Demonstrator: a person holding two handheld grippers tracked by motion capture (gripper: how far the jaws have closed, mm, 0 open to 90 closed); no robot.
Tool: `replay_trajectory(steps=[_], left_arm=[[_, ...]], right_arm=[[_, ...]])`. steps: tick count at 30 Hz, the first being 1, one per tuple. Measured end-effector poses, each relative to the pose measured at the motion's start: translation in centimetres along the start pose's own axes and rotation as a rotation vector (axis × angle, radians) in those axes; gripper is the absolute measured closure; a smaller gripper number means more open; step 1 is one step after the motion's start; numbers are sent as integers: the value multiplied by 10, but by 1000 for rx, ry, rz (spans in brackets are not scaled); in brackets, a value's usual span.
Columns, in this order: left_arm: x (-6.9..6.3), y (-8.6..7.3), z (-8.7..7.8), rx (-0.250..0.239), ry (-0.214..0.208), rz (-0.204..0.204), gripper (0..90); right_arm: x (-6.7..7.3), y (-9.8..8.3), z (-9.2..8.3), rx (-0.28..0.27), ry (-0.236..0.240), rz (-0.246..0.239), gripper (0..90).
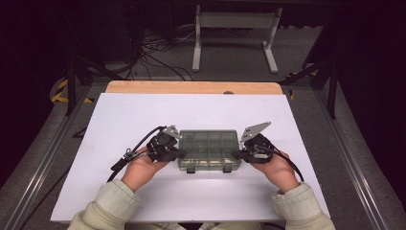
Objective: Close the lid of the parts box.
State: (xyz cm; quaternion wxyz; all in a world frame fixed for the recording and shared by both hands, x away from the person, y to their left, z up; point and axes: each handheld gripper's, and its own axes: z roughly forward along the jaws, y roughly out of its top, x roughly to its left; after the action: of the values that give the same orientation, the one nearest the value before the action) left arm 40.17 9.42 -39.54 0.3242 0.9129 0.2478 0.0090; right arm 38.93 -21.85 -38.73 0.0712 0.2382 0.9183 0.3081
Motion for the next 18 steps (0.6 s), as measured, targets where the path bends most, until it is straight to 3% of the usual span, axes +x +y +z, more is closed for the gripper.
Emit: replay_trajectory(steps=[13,18], left_arm=[[0,-3,3,-10,-3,-2,899],[-6,-3,4,-8,36,15,898]], right_arm=[[2,-4,2,-8,-12,6,900],[3,-7,3,-23,-17,11,900]])
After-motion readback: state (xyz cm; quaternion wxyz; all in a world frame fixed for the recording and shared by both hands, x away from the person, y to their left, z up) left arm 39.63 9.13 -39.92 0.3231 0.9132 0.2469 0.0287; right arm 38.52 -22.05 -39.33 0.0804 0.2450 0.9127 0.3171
